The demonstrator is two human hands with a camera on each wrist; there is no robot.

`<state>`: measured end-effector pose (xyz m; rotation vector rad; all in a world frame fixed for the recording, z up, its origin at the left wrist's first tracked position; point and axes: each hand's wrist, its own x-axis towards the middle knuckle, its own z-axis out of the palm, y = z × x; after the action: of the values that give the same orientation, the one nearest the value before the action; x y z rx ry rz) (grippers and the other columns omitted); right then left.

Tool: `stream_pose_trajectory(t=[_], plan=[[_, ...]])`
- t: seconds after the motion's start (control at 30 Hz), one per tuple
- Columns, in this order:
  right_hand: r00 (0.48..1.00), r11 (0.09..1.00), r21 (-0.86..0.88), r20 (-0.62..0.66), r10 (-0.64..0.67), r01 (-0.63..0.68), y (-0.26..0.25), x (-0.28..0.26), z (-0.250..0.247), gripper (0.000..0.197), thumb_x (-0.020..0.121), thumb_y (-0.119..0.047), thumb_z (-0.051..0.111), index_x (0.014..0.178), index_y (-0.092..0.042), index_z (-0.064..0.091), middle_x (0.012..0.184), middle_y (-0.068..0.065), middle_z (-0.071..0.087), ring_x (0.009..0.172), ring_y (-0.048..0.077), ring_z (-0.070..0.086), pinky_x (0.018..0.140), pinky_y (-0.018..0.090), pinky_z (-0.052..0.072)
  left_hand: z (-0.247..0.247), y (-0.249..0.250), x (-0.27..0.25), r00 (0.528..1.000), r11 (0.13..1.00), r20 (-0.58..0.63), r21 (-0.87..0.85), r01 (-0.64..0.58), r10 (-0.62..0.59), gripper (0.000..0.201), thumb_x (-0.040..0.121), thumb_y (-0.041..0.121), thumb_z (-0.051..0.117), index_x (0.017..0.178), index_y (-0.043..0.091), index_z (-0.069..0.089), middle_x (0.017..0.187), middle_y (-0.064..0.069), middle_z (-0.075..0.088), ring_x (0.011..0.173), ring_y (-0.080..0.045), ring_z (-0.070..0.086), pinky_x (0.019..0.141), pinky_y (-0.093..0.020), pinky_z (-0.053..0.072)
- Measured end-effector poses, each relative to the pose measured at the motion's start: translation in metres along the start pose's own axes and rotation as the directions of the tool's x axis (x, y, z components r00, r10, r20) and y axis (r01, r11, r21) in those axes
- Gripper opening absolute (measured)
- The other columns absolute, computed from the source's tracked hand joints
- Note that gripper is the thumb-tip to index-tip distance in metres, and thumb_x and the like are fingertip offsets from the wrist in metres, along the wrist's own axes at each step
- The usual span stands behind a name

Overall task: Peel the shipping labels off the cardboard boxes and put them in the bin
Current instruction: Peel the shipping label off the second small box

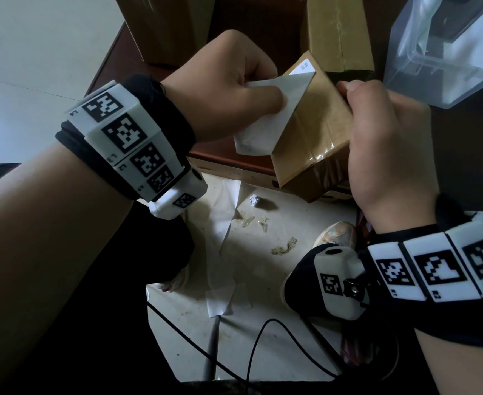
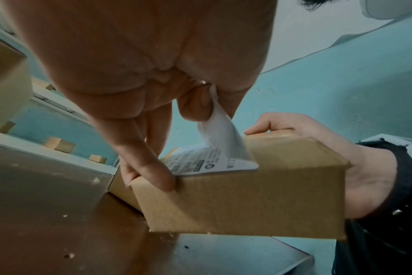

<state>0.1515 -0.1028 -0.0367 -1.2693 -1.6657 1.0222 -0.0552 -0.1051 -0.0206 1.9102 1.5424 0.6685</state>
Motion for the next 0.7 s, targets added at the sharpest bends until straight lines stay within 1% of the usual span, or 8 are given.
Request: stream_pose_trajectory(t=[0.1,0.17,0.33,0.37,0.47,0.5,0.6,0.7], plan=[[1.000,1.000,0.008,0.005,0.021,-0.021,-0.0001,0.0008,-0.0006,0.051,0.101,-0.030,0.045,0.083,0.017,0.051,0.066,0.021,0.035,0.071,0.037,0.037,0.052,0.024,0.027,0.0005,-0.0009,0.0001,1.000,1.000,-0.005,-0.004,0.002,-0.002,0.054,0.089,0.037,0.054,0.099,-0.013,0.070,0.098,-0.033,0.068,0.086,-0.045,0.065,0.067,-0.056,0.052],[1.000,1.000,0.009,0.012,0.022,-0.022,0.0004,0.0008,-0.0009,0.053,0.100,-0.031,0.044,0.086,0.019,0.053,0.070,0.024,0.038,0.071,0.036,0.038,0.052,0.022,0.028,0.0007,-0.0013,0.0002,1.000,1.000,-0.014,-0.007,0.001,-0.001,0.053,0.089,0.037,0.054,0.099,-0.013,0.070,0.097,-0.033,0.068,0.085,-0.045,0.065,0.067,-0.056,0.051],[1.000,1.000,-0.011,-0.004,-0.013,0.013,0.0002,-0.0002,-0.0017,0.052,0.102,-0.027,0.044,0.096,0.023,0.057,0.082,0.037,0.047,0.078,0.042,0.044,0.052,0.020,0.030,0.0020,-0.0016,0.0007,0.999,1.000,-0.033,-0.015,0.002,-0.002,0.051,0.088,0.035,0.056,0.097,-0.013,0.070,0.094,-0.032,0.068,0.083,-0.045,0.064,0.064,-0.053,0.048],[1.000,1.000,-0.011,-0.006,-0.014,0.014,0.0002,0.0001,-0.0016,0.053,0.102,-0.028,0.044,0.097,0.023,0.058,0.083,0.038,0.047,0.079,0.042,0.045,0.053,0.021,0.031,0.0021,-0.0017,0.0011,0.999,1.000,-0.037,-0.019,0.004,-0.004,0.051,0.088,0.035,0.056,0.096,-0.014,0.070,0.092,-0.033,0.067,0.082,-0.046,0.063,0.064,-0.052,0.047],[1.000,1.000,-0.005,-0.009,-0.005,0.005,0.0006,0.0008,-0.0015,0.056,0.099,-0.031,0.043,0.098,0.024,0.057,0.084,0.039,0.047,0.080,0.043,0.044,0.055,0.031,0.030,0.0030,-0.0018,0.0020,0.999,1.000,-0.036,-0.030,0.000,-0.001,0.049,0.089,0.032,0.055,0.094,-0.015,0.068,0.090,-0.034,0.067,0.079,-0.047,0.062,0.062,-0.051,0.046],[1.000,1.000,-0.007,-0.010,-0.004,0.004,0.0006,0.0012,-0.0016,0.056,0.099,-0.030,0.043,0.098,0.024,0.057,0.084,0.039,0.047,0.080,0.043,0.044,0.054,0.030,0.030,0.0033,-0.0019,0.0023,0.999,1.000,-0.034,-0.031,0.000,-0.002,0.049,0.090,0.032,0.055,0.094,-0.015,0.069,0.090,-0.033,0.067,0.079,-0.047,0.062,0.062,-0.050,0.046],[1.000,1.000,-0.015,-0.008,-0.009,0.009,0.0003,0.0014,-0.0026,0.055,0.101,-0.029,0.042,0.101,0.024,0.058,0.086,0.040,0.050,0.081,0.042,0.046,0.052,0.020,0.031,0.0035,-0.0023,0.0025,1.000,0.999,-0.030,-0.031,0.006,-0.007,0.050,0.089,0.033,0.054,0.095,-0.015,0.068,0.091,-0.033,0.067,0.081,-0.047,0.063,0.063,-0.052,0.048],[1.000,1.000,0.000,-0.006,0.004,-0.004,-0.0003,0.0011,-0.0023,0.055,0.101,-0.029,0.042,0.102,0.024,0.058,0.088,0.041,0.051,0.083,0.043,0.047,0.053,0.021,0.031,0.0028,-0.0024,0.0021,1.000,1.000,-0.031,-0.029,-0.001,0.000,0.051,0.090,0.033,0.054,0.095,-0.015,0.068,0.093,-0.034,0.067,0.082,-0.047,0.063,0.064,-0.053,0.049]])
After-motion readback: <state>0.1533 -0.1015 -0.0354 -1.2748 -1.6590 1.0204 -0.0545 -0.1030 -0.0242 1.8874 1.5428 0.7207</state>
